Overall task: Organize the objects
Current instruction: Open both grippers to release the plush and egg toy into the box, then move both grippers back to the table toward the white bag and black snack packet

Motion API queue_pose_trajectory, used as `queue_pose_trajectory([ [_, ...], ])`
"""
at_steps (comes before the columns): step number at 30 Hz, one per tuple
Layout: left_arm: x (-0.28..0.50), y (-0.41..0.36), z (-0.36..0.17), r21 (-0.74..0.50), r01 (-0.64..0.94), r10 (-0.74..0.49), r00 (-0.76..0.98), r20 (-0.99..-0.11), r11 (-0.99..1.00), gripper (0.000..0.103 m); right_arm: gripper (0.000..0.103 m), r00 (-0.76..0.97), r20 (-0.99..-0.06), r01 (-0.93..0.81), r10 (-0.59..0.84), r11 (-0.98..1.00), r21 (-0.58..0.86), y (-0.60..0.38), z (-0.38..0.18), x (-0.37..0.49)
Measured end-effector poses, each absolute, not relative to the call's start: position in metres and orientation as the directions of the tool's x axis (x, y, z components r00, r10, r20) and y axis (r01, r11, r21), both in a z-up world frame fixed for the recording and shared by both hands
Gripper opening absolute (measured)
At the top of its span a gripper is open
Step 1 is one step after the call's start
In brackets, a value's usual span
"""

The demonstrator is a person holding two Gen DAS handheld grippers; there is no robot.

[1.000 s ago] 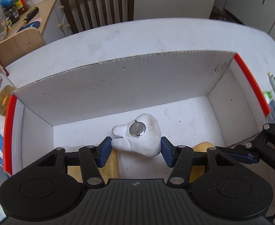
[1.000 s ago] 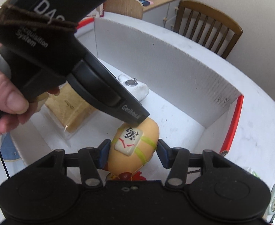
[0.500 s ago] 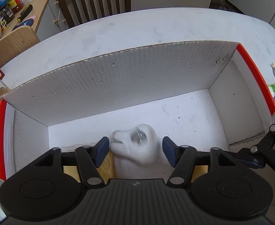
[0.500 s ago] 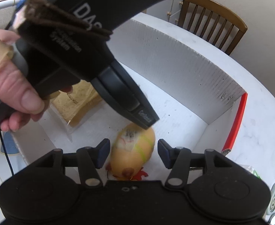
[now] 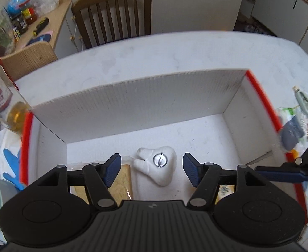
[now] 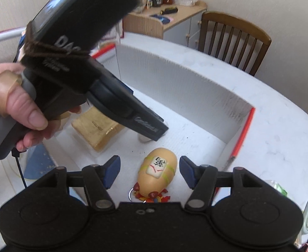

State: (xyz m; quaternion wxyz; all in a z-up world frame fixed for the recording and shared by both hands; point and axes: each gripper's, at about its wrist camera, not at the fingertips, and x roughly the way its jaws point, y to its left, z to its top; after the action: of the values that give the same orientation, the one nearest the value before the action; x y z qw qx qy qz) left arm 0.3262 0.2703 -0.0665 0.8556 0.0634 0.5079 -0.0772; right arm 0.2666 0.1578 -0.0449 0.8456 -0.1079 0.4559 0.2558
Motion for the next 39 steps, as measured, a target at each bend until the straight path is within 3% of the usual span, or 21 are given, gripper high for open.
queue_pose_trajectory([
  [21,0.247,0.204,0.004,0.024,0.258,-0.142,0.601,-0.786,0.966,0.064,0.065,0.574,-0.711,-0.473,0.406,0.873,0.117,0.061,0.01,0.224],
  [39,0.204,0.12,-0.001,-0.03,0.239,-0.177,0.625,-0.76,0.971,0.078,0.084,0.648,-0.694,-0.328,0.315,0.937,0.119,-0.083,0.008,0.174],
])
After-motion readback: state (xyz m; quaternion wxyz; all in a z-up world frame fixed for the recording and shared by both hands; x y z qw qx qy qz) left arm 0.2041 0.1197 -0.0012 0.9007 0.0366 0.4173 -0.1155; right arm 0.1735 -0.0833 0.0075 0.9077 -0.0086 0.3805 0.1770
